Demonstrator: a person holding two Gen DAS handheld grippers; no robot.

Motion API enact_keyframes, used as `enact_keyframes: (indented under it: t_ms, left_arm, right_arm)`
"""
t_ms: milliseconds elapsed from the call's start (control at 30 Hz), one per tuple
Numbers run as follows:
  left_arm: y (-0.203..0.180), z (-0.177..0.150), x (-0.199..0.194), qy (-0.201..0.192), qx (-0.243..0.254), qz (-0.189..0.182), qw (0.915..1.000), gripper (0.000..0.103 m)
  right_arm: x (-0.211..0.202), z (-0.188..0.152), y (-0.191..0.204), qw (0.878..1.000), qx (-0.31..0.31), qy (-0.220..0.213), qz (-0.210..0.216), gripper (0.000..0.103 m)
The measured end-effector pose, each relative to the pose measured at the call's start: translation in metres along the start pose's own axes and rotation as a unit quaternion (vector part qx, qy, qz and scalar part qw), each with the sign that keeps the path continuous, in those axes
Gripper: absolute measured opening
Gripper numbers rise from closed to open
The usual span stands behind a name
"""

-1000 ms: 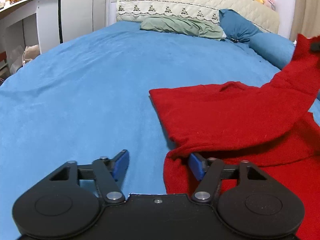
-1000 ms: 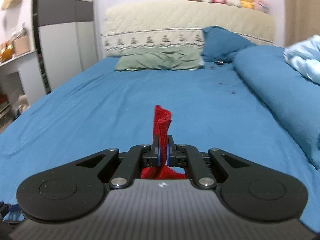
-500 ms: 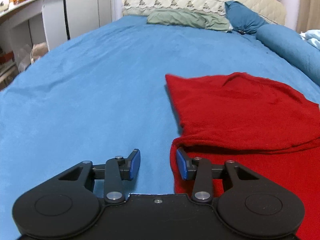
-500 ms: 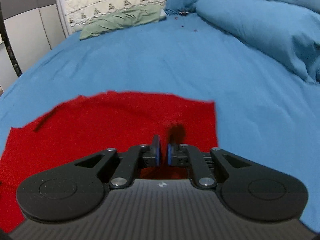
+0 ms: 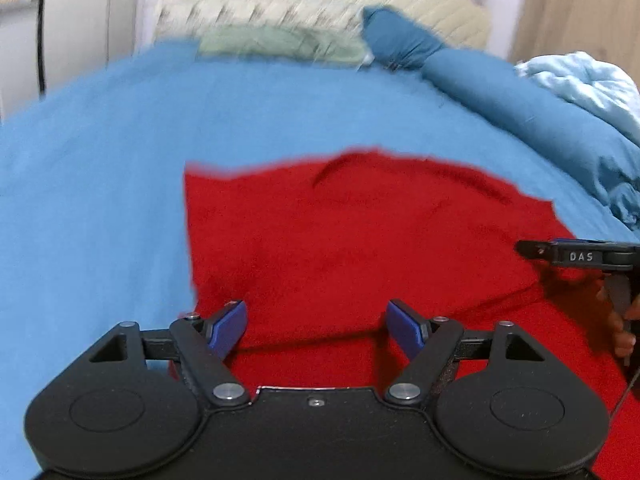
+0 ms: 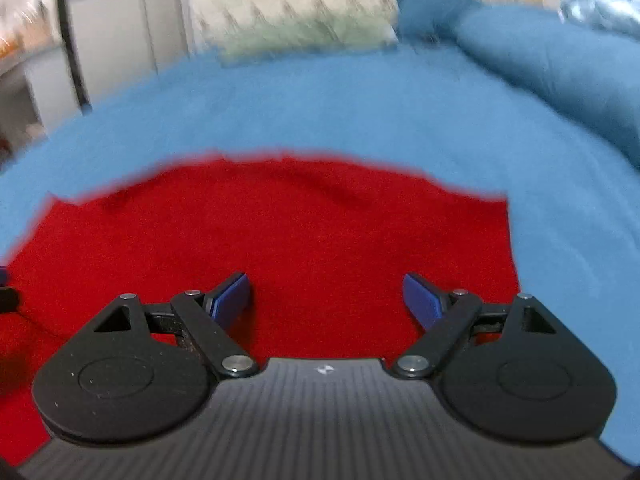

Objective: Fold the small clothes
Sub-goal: 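Bring both tools down to the sweater hem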

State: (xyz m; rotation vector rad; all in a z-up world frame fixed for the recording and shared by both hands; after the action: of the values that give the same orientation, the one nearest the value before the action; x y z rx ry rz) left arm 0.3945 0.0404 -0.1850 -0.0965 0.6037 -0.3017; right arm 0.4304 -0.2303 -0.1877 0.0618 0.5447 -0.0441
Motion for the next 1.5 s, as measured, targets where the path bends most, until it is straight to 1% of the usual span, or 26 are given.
enact_keyframes:
  t_ms: [33, 67, 100, 167, 200, 233, 267, 300, 333, 367, 433, 500, 600, 700, 767, 867, 933, 967, 1033, 1100, 1200, 1267, 1333, 1400, 1500]
  left_arm:
    - [0.002, -0.004, -0.004, -0.013, 0.001, -0.006, 0.9999, 0.079]
    - [0.002, -0.004, -0.005, -0.012, 0.003, -0.005, 0.9999, 0.079]
    - [0.001, -0.001, -0.007, -0.01, 0.004, -0.001, 0.9999, 0.077]
    - [-0.002, 0.006, -0.014, -0.031, 0.004, 0.003, 0.9995, 0.077]
    - [-0.002, 0.007, -0.017, -0.042, 0.003, 0.007, 0.9991, 0.079]
    - [0.0, 0.008, -0.015, -0.041, 0.003, 0.017, 0.999, 0.081]
    - [0.003, 0.008, -0.01, -0.027, -0.001, 0.022, 0.9994, 0.081]
    - [0.008, 0.005, -0.003, -0.006, -0.011, 0.016, 0.9998, 0.081]
    - [0.014, -0.001, -0.001, 0.001, -0.018, 0.008, 0.9998, 0.081]
    - [0.015, -0.003, -0.004, -0.007, -0.016, 0.005, 0.9998, 0.081]
    - [0.013, -0.003, -0.004, -0.005, -0.009, 0.007, 0.9999, 0.081]
    - [0.012, 0.0, -0.005, -0.003, -0.013, 0.008, 0.9999, 0.081]
    - [0.011, 0.009, -0.017, -0.007, -0.032, 0.01, 0.9994, 0.081]
    - [0.007, 0.022, -0.045, -0.022, -0.026, 0.021, 0.9992, 0.081]
    - [0.002, 0.031, -0.071, -0.034, -0.015, 0.035, 0.9987, 0.081]
    - [-0.007, 0.04, -0.111, -0.049, -0.002, 0.055, 0.9973, 0.087]
    - [-0.016, 0.043, -0.144, -0.059, 0.0, 0.067, 0.9961, 0.093]
    - [-0.02, 0.043, -0.157, -0.06, 0.0, 0.07, 0.9957, 0.095]
    - [-0.026, 0.039, -0.186, -0.061, -0.005, 0.064, 0.9961, 0.102]
    - [-0.029, 0.029, -0.208, -0.046, -0.021, 0.053, 0.9973, 0.103]
    - [-0.032, 0.012, -0.233, -0.025, -0.044, 0.068, 0.9964, 0.103]
    - [-0.035, -0.004, -0.25, -0.017, -0.056, 0.072, 0.9957, 0.103]
    - [-0.038, -0.024, -0.263, -0.006, -0.06, 0.079, 0.9951, 0.103]
    - [-0.043, -0.045, -0.271, 0.015, -0.057, 0.09, 0.9942, 0.103]
    - [-0.047, -0.076, -0.277, 0.038, -0.054, 0.092, 0.9935, 0.103]
  right_arm:
    - [0.0, -0.004, -0.003, 1.0, 0.007, -0.006, -0.002, 0.1]
    - [-0.002, -0.005, -0.007, 1.0, 0.021, -0.016, 0.004, 0.1]
    - [-0.004, -0.004, -0.008, 1.0, 0.026, -0.016, 0.005, 0.1]
    - [-0.01, 0.002, -0.001, 1.0, 0.012, -0.022, 0.0, 0.1]
    - [-0.015, 0.005, 0.002, 0.999, 0.01, -0.038, 0.008, 0.1]
    - [-0.016, 0.01, 0.004, 0.998, 0.012, -0.051, 0.024, 0.101]
    - [-0.012, 0.016, 0.006, 0.998, 0.013, -0.054, 0.034, 0.101]
    - [-0.005, 0.019, 0.008, 0.998, 0.009, -0.047, 0.03, 0.101]
    - [0.005, 0.023, 0.009, 0.999, 0.004, -0.035, 0.017, 0.101]
    - [0.016, 0.024, 0.008, 1.0, -0.001, -0.02, 0.001, 0.101]
    - [0.032, 0.022, 0.003, 1.0, 0.0, 0.001, -0.018, 0.102]
    - [0.034, 0.02, -0.005, 1.0, 0.019, -0.011, -0.014, 0.103]
    - [0.027, 0.024, -0.003, 1.0, 0.022, -0.009, -0.018, 0.103]
    - [0.0, 0.033, -0.007, 0.999, 0.033, -0.029, -0.008, 0.103]
    - [-0.038, 0.041, -0.011, 0.998, 0.033, -0.055, 0.006, 0.103]
    - [-0.093, 0.051, -0.018, 0.997, 0.02, -0.067, 0.011, 0.103]
    - [-0.135, 0.054, -0.024, 0.997, 0.014, -0.072, 0.018, 0.103]
    - [-0.156, 0.055, -0.027, 0.997, 0.009, -0.072, 0.022, 0.103]
    - [-0.2, 0.054, -0.032, 0.997, -0.002, -0.074, 0.023, 0.103]
    - [-0.239, 0.051, -0.037, 0.997, -0.012, -0.067, 0.026, 0.103]
    - [-0.287, 0.037, -0.044, 0.998, -0.013, -0.049, 0.03, 0.103]
    - [-0.312, 0.025, -0.046, 0.999, -0.015, -0.036, 0.03, 0.103]
    - [-0.331, 0.007, -0.047, 0.999, -0.019, -0.022, 0.032, 0.103]
    - [-0.345, -0.014, -0.046, 0.999, -0.028, -0.006, 0.032, 0.103]
    - [-0.36, -0.049, -0.047, 0.999, -0.023, 0.024, 0.025, 0.102]
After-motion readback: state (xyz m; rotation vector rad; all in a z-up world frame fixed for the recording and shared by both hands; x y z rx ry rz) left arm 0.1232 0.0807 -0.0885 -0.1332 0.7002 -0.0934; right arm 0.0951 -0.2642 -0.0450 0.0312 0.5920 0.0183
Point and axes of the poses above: each gripper's, at about its wrist camera, not at the fingertips, and x roughly the way its jaws point, y to its left, z to its top, the point moved 1 cm from there along x, roughly the way its jaws point, and after that the axes turned 8 degrees about -y, right-handed, at the moved point
